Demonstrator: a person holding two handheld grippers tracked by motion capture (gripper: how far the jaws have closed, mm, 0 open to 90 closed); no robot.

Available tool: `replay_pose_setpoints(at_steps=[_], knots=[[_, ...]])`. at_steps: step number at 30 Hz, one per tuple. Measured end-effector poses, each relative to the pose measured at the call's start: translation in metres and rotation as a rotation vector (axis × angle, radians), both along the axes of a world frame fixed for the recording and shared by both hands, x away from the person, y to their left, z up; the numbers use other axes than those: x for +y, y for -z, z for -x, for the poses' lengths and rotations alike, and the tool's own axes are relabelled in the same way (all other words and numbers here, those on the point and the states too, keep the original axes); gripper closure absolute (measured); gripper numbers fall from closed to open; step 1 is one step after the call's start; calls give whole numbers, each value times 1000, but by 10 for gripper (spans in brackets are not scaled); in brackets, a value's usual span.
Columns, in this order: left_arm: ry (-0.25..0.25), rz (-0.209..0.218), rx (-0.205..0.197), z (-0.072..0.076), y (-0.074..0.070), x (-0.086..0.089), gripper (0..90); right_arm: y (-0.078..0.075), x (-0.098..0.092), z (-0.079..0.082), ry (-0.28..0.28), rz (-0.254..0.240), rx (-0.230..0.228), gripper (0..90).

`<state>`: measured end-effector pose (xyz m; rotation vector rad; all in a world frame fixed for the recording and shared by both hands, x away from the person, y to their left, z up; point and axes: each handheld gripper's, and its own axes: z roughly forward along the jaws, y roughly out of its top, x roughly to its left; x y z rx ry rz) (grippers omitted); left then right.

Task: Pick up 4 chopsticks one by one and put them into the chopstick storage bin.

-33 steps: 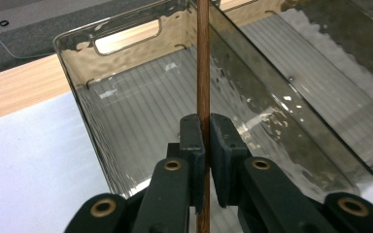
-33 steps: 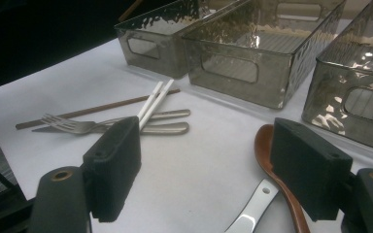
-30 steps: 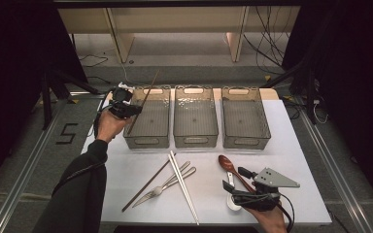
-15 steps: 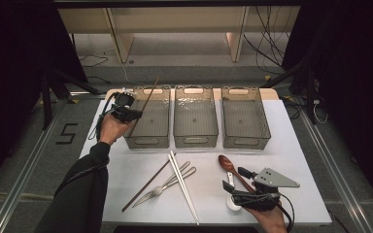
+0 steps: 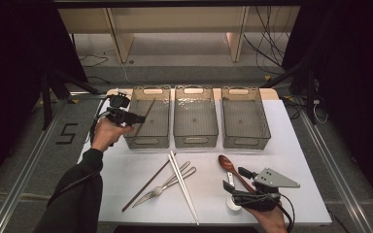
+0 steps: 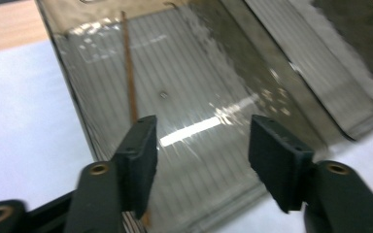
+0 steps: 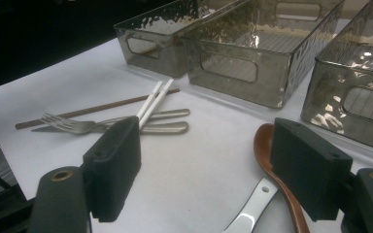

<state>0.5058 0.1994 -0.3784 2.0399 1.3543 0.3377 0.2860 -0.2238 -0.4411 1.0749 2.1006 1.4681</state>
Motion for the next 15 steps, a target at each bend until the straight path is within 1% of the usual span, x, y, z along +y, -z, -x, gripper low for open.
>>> replay_pose_setpoints(at_steps=[2, 6, 8, 10, 11, 12, 15], knots=[[17, -9, 11, 9, -3, -1, 371, 0, 0, 0, 2, -1, 0, 280], [47, -3, 20, 29, -4, -4, 317, 0, 0, 0, 2, 0, -1, 280], [70, -22, 41, 37, -2, -7, 285, 0, 0, 0, 1, 4, -3, 280], [84, -8, 52, 46, 1, -9, 277, 0, 0, 1, 2, 1, -1, 280], [102, -12, 61, 51, 3, -10, 272, 0, 0, 0, 4, -1, -1, 280], [115, -18, 74, 56, 6, -12, 272, 0, 0, 0, 4, -1, -1, 280], [140, -58, 102, 67, 17, -17, 262, 0, -1, 0, 5, -2, -1, 280]])
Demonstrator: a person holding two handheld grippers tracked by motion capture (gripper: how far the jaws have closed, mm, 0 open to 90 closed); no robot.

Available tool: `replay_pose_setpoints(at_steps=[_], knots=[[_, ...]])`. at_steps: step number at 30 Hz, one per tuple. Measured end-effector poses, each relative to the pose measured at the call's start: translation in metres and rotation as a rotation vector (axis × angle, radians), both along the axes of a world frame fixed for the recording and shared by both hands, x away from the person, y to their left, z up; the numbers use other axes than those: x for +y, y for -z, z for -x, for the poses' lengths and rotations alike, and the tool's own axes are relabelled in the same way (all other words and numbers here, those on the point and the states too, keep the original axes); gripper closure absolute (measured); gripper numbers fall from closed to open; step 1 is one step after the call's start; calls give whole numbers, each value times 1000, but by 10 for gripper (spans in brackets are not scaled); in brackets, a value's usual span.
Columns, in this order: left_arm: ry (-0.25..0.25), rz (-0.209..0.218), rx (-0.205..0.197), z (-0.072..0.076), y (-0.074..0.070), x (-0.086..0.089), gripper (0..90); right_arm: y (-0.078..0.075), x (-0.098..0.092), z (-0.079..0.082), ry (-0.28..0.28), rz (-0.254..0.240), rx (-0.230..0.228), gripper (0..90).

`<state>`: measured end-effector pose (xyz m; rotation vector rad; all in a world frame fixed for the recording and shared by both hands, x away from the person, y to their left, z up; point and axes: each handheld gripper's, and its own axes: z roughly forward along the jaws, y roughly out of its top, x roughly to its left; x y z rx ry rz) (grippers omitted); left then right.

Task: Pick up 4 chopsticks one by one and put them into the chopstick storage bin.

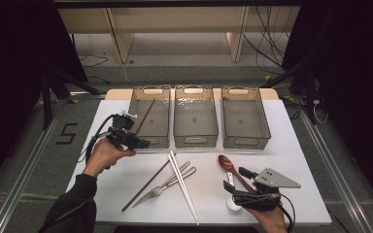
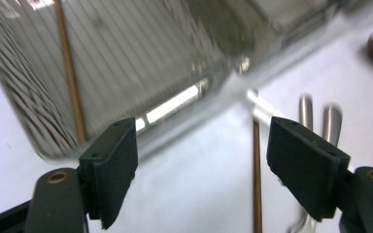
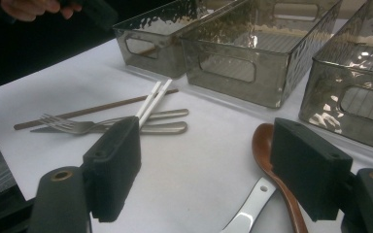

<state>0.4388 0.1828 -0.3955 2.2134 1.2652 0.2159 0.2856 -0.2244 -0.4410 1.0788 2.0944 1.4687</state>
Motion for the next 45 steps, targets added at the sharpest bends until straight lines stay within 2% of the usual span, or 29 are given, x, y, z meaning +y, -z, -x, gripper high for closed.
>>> replay_pose_setpoints(at_steps=[5, 8, 17, 20, 25, 26, 29, 32, 35, 40, 42, 43, 45], knots=[[25, -14, 37, 13, 17, -2, 257, 0, 1, 0, -4, 4, 1, 280], [40, -55, 60, 18, 24, -4, 258, 0, 1, 0, -2, 4, 3, 280], [71, -86, 87, 34, 32, -9, 272, 0, 1, 0, -5, 3, 1, 280], [96, -121, 107, 40, 37, -14, 289, 0, 1, 0, -5, 5, 0, 280], [143, -140, 152, 48, 48, -21, 381, 0, 1, 0, -6, 8, 0, 280], [150, -155, 159, 49, 50, -23, 381, 0, 1, 0, -6, 8, 0, 280], [155, -181, 169, 52, 54, -27, 468, 0, 1, 0, -8, 10, -2, 280], [174, -188, 182, 55, 56, -30, 502, 0, 2, 0, -7, 10, -1, 280], [183, -211, 181, 57, 57, -31, 543, 0, 1, 0, -7, 12, -2, 280], [192, -217, 195, 59, 61, -33, 604, 0, 2, 1, -7, 12, -2, 280], [189, -229, 198, 59, 64, -34, 634, 0, 2, 1, -7, 13, -1, 280], [198, -251, 196, 58, 65, -33, 670, 0, 2, 1, -7, 13, -1, 280], [191, -251, 193, 59, 67, -35, 692, 0, 2, 1, -7, 14, -2, 281]])
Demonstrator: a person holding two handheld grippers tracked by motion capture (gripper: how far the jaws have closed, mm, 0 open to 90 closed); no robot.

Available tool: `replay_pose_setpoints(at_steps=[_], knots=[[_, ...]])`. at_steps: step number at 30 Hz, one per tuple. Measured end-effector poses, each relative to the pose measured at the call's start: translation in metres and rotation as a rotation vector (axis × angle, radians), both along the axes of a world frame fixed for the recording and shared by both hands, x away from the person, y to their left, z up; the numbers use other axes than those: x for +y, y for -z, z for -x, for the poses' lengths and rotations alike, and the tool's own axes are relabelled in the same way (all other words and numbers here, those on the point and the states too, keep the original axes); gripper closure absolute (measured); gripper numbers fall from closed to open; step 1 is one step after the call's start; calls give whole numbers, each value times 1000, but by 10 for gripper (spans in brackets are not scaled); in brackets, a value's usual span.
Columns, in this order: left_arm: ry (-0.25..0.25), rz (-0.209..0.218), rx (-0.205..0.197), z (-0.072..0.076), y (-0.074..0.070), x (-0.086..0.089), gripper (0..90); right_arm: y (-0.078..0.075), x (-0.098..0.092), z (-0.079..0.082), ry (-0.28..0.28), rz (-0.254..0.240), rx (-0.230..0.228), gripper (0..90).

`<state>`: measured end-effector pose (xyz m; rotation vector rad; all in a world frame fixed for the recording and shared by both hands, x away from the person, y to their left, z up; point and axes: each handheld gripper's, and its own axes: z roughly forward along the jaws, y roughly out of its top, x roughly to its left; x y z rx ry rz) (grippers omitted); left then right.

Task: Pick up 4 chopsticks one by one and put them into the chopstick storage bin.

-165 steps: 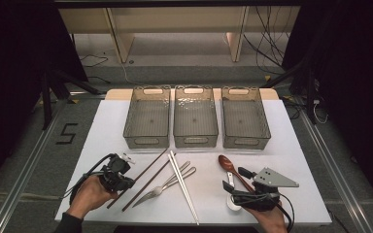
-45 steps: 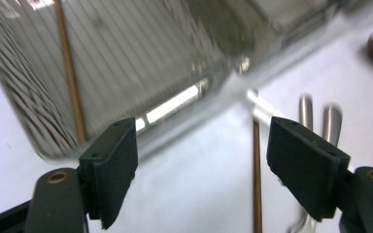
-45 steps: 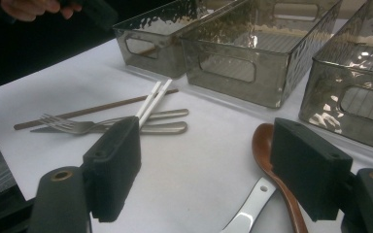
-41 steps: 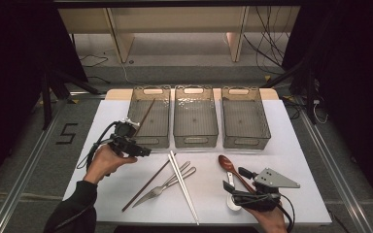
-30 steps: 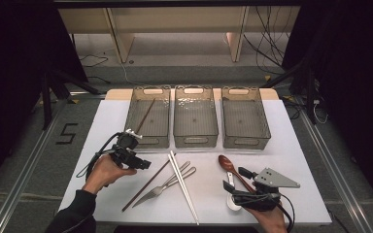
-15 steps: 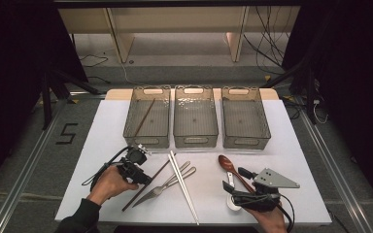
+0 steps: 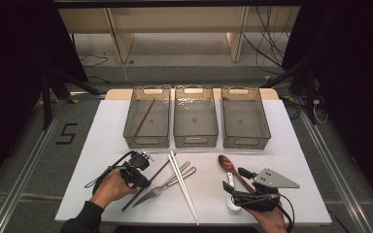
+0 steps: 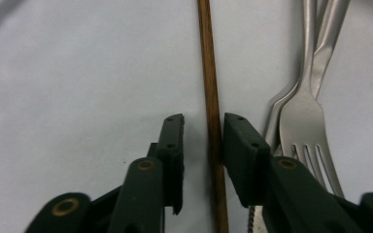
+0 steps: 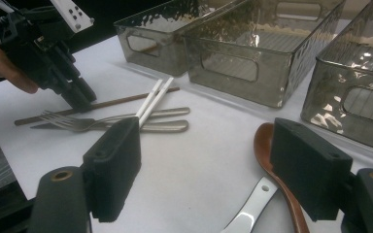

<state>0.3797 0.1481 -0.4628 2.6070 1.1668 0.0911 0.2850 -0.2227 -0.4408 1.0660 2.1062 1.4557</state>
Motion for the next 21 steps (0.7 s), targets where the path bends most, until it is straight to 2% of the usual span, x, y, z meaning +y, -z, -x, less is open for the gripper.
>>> replay_pose_setpoints(at_steps=[1, 9, 19, 21], knots=[[0, -15, -14, 0, 0, 0, 719, 0, 0, 0, 0, 0, 0, 280], [-13, -22, -26, 0, 0, 0, 820, 0, 0, 0, -2, 2, 1, 282], [-3, -18, -25, 0, 0, 2, 840, 0, 0, 0, 0, 2, -1, 283], [-12, -13, -35, -1, -1, 4, 841, 0, 0, 0, 0, 1, -2, 283]])
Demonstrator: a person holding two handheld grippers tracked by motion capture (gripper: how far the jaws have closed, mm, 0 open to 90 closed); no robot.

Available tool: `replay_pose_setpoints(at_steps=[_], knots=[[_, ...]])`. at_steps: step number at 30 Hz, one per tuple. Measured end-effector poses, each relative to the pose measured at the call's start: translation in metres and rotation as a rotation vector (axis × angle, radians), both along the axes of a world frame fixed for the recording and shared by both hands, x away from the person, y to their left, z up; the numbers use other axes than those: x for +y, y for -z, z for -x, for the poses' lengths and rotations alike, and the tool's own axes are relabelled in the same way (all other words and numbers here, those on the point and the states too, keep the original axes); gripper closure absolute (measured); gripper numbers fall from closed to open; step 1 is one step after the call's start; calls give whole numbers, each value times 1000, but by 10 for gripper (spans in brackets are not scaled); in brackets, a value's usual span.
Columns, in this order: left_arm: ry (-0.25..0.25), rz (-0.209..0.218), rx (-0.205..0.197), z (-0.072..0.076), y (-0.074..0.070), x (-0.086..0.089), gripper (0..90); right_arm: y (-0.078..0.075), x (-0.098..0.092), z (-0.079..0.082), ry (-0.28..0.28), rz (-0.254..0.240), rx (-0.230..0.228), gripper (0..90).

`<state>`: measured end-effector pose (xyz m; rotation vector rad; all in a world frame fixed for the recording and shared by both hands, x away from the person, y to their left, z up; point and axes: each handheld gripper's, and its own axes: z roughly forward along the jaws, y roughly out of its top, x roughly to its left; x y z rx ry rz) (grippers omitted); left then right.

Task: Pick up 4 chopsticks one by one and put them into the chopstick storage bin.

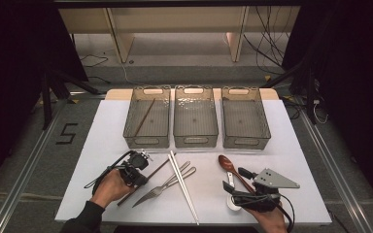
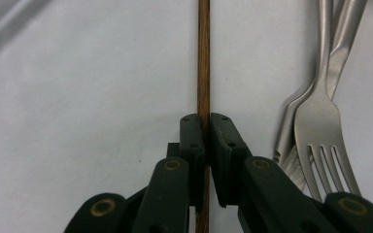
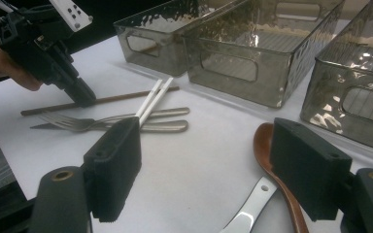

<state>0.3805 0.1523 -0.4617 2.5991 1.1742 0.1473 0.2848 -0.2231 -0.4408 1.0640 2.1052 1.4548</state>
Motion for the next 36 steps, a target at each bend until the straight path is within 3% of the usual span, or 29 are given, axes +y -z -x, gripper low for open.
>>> replay_pose_setpoints(at_steps=[10, 20, 29, 36], knots=[[-6, -1, -23, -3, -8, 12, 841, 0, 0, 0, 1, -2, 2, 283], [-13, 34, -46, -3, -18, 20, 841, 0, 0, 0, 1, -2, 2, 283], [-2, 126, -104, 2, -48, 28, 842, 0, 0, 0, 1, -1, 2, 283], [-27, 179, -150, 0, -61, 35, 841, 0, 0, 0, 3, 0, 3, 283]])
